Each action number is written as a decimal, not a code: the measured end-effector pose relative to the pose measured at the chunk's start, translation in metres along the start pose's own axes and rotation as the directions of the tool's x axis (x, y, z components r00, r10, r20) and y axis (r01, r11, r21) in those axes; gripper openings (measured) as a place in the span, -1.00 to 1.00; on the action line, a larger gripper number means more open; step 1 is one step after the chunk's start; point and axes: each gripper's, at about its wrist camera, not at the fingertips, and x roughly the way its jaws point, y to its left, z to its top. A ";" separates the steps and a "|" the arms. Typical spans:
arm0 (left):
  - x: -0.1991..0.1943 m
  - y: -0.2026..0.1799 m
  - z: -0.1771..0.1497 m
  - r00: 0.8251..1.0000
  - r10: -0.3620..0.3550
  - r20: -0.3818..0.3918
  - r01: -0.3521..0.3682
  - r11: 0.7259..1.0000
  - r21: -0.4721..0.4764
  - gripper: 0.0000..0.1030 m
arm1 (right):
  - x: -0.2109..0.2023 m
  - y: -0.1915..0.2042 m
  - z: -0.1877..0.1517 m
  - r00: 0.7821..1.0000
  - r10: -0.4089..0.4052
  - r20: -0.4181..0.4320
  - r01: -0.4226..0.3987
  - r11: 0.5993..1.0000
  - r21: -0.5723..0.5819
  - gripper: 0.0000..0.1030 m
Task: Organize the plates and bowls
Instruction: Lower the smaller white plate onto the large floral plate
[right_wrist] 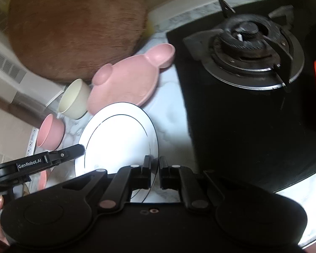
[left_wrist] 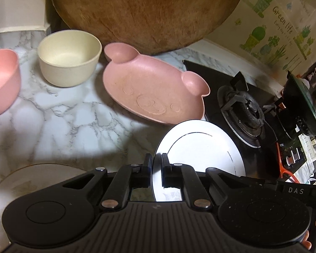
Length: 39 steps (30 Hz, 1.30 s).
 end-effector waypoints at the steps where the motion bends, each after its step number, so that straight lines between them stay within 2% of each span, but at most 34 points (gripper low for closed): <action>1: -0.004 0.000 -0.001 1.000 0.001 0.005 -0.001 1.000 0.000 -0.86 | -0.001 0.003 0.000 1.000 0.005 0.000 -0.005 1.000 -0.006 -0.85; 10: -0.045 0.025 -0.013 0.998 0.024 0.061 -0.022 0.999 -0.027 -0.86 | 0.002 0.037 -0.004 0.998 0.063 -0.030 -0.065 0.996 -0.069 -0.86; 20: -0.077 0.079 -0.050 0.995 0.068 0.073 -0.058 0.989 -0.138 -0.86 | 0.028 0.082 -0.026 0.990 0.091 -0.112 -0.109 0.980 -0.168 -0.87; 28: -0.086 0.112 -0.082 0.995 0.087 0.057 -0.073 0.974 -0.214 -0.86 | 0.040 0.104 -0.044 0.984 0.089 -0.156 -0.122 0.969 -0.217 -0.87; 39: -0.081 0.131 -0.103 0.996 0.078 0.048 -0.065 0.972 -0.225 -0.86 | 0.050 0.113 -0.054 0.983 0.071 -0.172 -0.112 0.964 -0.241 -0.89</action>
